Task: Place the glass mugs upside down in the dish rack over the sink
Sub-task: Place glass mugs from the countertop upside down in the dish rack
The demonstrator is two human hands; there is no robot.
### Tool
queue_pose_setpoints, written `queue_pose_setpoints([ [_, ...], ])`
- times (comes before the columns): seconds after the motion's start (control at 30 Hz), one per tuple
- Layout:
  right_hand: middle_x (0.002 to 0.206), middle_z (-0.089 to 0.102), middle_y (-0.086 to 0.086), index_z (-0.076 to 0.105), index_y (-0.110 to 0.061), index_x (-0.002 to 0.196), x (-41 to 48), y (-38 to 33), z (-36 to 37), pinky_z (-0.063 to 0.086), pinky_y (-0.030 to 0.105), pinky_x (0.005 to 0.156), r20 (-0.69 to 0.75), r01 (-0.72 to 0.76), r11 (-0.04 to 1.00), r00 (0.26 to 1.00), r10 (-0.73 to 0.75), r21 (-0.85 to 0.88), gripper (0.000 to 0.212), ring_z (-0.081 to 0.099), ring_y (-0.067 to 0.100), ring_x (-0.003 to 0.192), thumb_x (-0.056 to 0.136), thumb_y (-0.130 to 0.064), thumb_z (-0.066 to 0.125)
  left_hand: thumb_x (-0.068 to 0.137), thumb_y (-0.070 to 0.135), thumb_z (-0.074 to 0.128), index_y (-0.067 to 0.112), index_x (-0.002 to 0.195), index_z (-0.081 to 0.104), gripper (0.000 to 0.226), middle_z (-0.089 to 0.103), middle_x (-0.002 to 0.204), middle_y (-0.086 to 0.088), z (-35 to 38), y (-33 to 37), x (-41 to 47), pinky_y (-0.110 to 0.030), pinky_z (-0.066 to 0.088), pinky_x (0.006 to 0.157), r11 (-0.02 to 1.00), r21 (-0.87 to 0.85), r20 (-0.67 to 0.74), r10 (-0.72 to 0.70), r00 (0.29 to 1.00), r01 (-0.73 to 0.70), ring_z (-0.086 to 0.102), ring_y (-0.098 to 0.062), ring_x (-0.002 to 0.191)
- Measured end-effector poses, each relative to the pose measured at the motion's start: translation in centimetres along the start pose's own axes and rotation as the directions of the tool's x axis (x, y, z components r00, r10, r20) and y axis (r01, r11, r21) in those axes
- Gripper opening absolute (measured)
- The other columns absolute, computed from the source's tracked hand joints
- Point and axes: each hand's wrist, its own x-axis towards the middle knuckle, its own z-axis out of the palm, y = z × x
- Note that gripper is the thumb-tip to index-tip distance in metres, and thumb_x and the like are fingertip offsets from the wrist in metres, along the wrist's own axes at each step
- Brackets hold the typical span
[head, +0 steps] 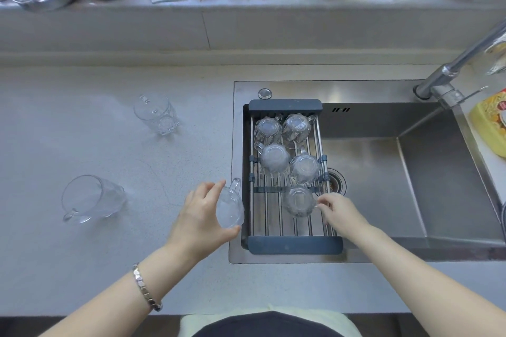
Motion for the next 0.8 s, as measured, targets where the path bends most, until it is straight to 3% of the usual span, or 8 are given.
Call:
queue_pose_setpoints([
  [0.1,0.121,0.056,0.015,0.057,-0.002,0.119,-0.3,0.1,0.6,0.041,0.035,0.092,-0.15,0.03,0.997,0.988,-0.041,-0.071,0.031,0.056,0.031,0.108,0.09,0.0,0.045,0.068,0.034,0.077,0.02,0.142,0.031,0.089,0.043,0.133,0.0,0.2,0.2,0.0,-0.03,0.038,0.101,1.0,-0.006,-0.001,0.006,1.0,-0.006,0.039,-0.021,0.124],
  [0.17,0.136,0.046,0.012,0.045,-0.005,0.132,-0.8,-0.9,1.1,0.04,0.036,0.097,-0.214,0.076,0.992,0.972,-0.096,-0.098,0.048,0.048,0.031,0.122,0.084,-0.001,0.049,0.068,0.033,0.078,0.019,0.142,0.031,0.088,0.042,0.134,-0.001,0.3,0.2,0.0,-0.03,0.036,0.103,1.0,-0.026,-0.005,0.001,1.0,-0.001,0.038,-0.021,0.126],
  [0.33,0.142,0.035,0.004,0.029,-0.017,0.141,-0.5,-3.3,3.1,0.03,0.037,0.108,-0.105,0.18,0.857,0.96,-0.261,-0.483,0.076,0.034,0.028,0.125,0.078,-0.045,0.062,0.067,0.034,0.078,0.019,0.142,0.033,0.089,0.043,0.134,-0.001,0.6,0.1,0.0,-0.032,0.038,0.104,0.999,-0.032,-0.022,-0.007,1.0,0.006,0.039,-0.021,0.126],
  [0.43,0.138,0.041,0.005,0.038,-0.013,0.135,0.5,-3.5,2.9,0.033,0.036,0.105,-0.134,0.196,0.871,0.95,-0.283,-0.451,0.064,0.037,0.026,0.123,0.081,-0.036,0.064,0.067,0.034,0.077,0.019,0.142,0.031,0.089,0.042,0.135,-0.001,0.6,0.2,0.0,-0.032,0.037,0.106,1.0,-0.019,-0.007,-0.006,1.0,0.006,0.038,-0.021,0.127],
  [0.57,0.147,0.032,0.005,0.03,-0.013,0.14,-0.1,-3.5,2.8,0.025,0.035,0.112,-0.169,0.157,0.87,0.95,-0.262,-0.467,0.072,0.026,0.024,0.136,0.081,-0.032,0.065,0.068,0.033,0.077,0.021,0.142,0.031,0.089,0.042,0.134,0.001,0.5,0.7,-0.1,-0.032,0.037,0.105,0.999,-0.035,0.002,0.003,1.0,-0.003,0.037,-0.02,0.126],
  [0.67,0.147,0.028,0.004,0.027,-0.013,0.142,-2.4,-4.3,2.9,0.017,0.028,0.116,-0.208,0.328,0.92,0.905,-0.371,-0.213,0.088,0.021,0.019,0.139,0.071,-0.03,0.076,0.064,0.031,0.08,0.022,0.14,0.035,0.088,0.046,0.126,0.001,0.4,1.7,0.0,-0.033,0.042,0.103,0.982,-0.176,-0.003,-0.065,0.998,0.063,0.044,-0.019,0.12],
  [0.73,0.142,0.022,-0.015,0.02,-0.026,0.141,-4.5,-5.7,2.6,0.012,0.011,0.111,-0.082,0.482,0.873,0.875,-0.476,0.077,0.099,0.018,-0.003,0.134,0.064,-0.028,0.082,0.062,0.03,0.083,0.024,0.135,0.042,0.084,0.051,0.116,0.003,0.4,2.4,0.4,-0.031,0.048,0.091,0.917,-0.365,0.017,-0.166,0.986,0.161,0.054,-0.017,0.106],
  [0.8,0.136,0.019,-0.028,0.016,-0.04,0.133,-5.8,-6.4,2.9,0.013,-0.002,0.104,-0.045,0.545,0.805,0.833,-0.552,0.235,0.101,0.018,-0.023,0.125,0.06,-0.026,0.085,0.057,0.035,0.085,0.022,0.127,0.05,0.08,0.057,0.106,0.004,0.6,3.4,0.9,-0.027,0.05,0.081,0.817,-0.526,0.1,-0.218,0.971,0.237,0.06,-0.016,0.096],
])
